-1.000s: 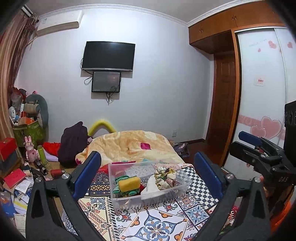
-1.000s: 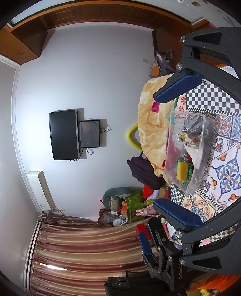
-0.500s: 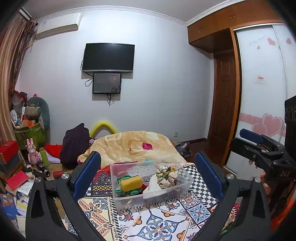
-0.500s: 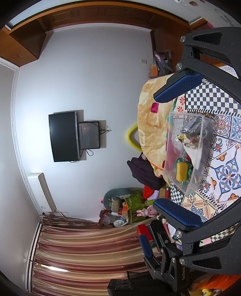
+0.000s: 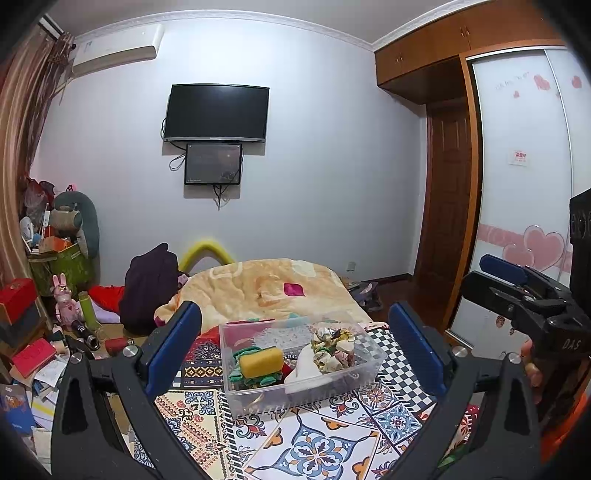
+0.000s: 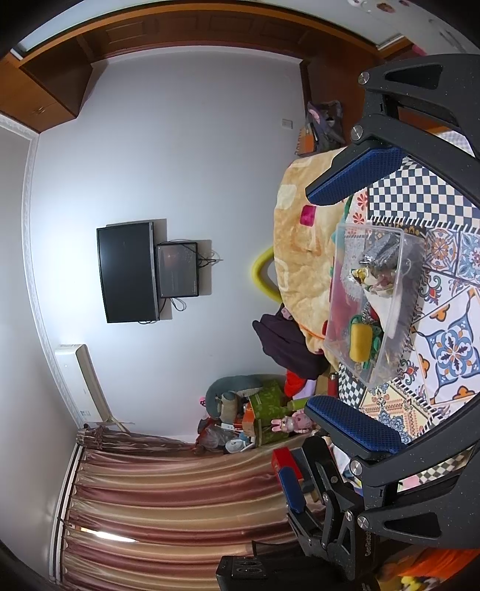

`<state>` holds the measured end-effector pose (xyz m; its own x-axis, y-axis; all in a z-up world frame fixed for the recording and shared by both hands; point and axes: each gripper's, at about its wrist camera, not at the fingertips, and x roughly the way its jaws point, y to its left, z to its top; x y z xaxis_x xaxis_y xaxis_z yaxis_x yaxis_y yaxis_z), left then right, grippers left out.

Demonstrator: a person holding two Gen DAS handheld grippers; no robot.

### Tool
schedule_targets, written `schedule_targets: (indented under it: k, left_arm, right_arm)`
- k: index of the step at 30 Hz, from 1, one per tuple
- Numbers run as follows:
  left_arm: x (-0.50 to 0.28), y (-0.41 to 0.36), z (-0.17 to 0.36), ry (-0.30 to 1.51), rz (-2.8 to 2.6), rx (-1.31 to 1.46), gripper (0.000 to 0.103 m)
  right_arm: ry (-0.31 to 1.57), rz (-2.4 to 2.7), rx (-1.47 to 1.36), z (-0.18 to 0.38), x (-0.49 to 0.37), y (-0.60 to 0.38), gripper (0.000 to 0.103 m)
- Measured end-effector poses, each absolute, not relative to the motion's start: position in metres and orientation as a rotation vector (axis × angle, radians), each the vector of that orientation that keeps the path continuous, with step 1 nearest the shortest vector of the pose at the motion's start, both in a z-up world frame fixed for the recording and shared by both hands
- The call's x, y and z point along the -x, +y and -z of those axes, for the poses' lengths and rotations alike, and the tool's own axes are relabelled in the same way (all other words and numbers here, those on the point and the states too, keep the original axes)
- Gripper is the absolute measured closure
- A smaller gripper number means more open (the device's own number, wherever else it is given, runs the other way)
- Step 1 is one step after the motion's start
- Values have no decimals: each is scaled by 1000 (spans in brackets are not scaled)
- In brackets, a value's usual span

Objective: Organize soft objects

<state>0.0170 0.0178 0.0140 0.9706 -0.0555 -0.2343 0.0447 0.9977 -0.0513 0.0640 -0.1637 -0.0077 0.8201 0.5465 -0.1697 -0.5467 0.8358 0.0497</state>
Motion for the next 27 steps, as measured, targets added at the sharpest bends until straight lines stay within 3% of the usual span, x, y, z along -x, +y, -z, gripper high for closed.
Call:
schedule_targets:
  k: [27]
  left_arm:
    - [-17, 20, -14, 251, 76, 63, 0]
  right_arm:
    - [188, -572, 16, 8, -66, -161, 0]
